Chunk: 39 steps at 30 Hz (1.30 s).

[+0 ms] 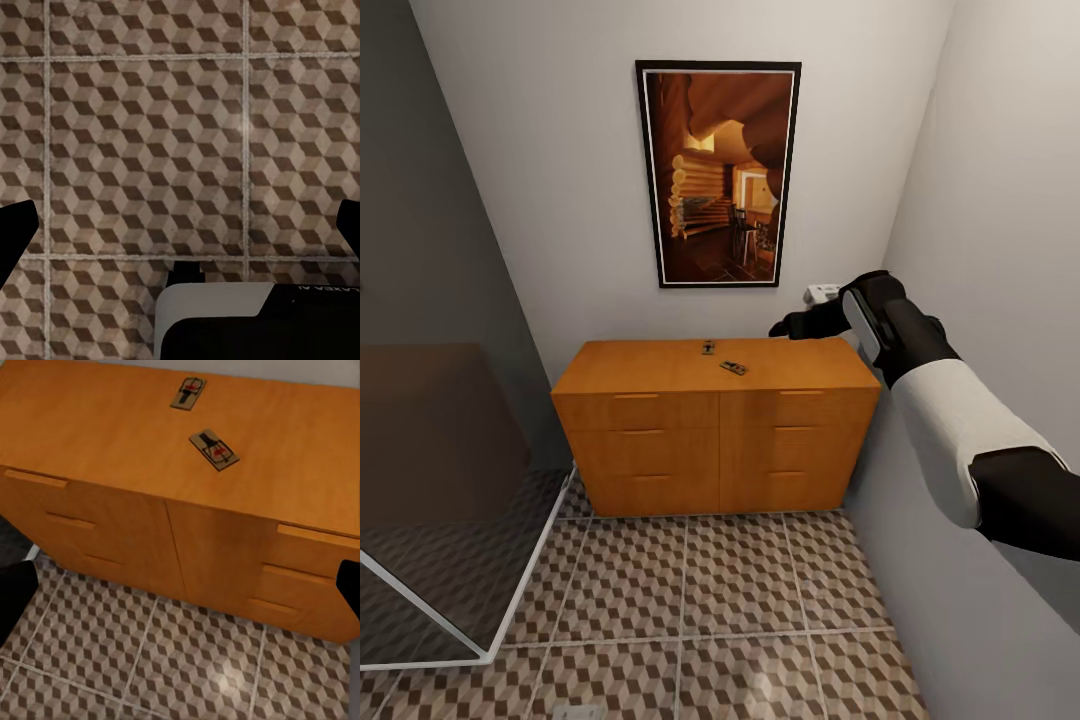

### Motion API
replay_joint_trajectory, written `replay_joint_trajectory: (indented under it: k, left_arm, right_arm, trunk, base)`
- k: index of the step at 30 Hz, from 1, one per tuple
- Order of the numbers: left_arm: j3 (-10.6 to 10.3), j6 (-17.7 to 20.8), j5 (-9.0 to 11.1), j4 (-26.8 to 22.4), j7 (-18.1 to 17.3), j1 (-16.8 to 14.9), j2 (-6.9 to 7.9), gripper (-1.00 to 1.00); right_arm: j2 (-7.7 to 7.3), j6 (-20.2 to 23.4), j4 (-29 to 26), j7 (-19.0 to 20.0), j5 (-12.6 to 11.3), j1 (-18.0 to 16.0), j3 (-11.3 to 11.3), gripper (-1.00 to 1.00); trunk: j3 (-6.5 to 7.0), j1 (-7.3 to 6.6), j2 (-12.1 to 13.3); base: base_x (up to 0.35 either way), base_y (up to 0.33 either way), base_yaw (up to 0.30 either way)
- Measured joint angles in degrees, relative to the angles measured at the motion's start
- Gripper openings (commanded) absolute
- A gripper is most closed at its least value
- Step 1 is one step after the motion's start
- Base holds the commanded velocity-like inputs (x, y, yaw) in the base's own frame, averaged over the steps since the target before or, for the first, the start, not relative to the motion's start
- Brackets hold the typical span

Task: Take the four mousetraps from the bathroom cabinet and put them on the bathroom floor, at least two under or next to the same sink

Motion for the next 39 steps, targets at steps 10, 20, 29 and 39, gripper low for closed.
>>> replay_joint_trajectory:
  k: [10, 20, 29, 39]
  left_arm:
    - [0.0, 0.0, 0.0, 0.0, 0.0, 0.0, 0.01, 1.0]
    - [0.01, 0.0, 0.0, 0.0, 0.0, 0.0, 0.02, 1.0]
    - [0.01, 0.0, 0.0, 0.0, -0.06, 0.0, 0.02, 1.0]
    - [0.01, 0.0, 0.0, 0.0, -0.08, 0.0, 0.02, 1.0]
  right_arm:
    - [0.21, -0.68, 0.34, 0.49, 0.0, 0.15, 0.25, 1.0]
    - [-0.02, -2.74, 1.79, 0.49, 0.04, 0.67, 0.19, 1.0]
    - [0.01, -4.99, 5.27, 0.47, 0.14, 1.12, 0.23, 1.0]
    - [-0.16, -5.52, 7.1, 0.42, 0.18, 1.18, 0.34, 1.0]
  trunk:
    - [0.0, 0.0, 0.0]
    - [0.0, 0.0, 0.0]
    - [0.0, 0.0, 0.0]
    - [0.0, 0.0, 0.0]
  base:
    - [0.0, 0.0, 0.0]
    - [0.0, 0.0, 0.0]
    - [0.0, 0.0, 0.0]
    - [0.0, 0.0, 0.0]
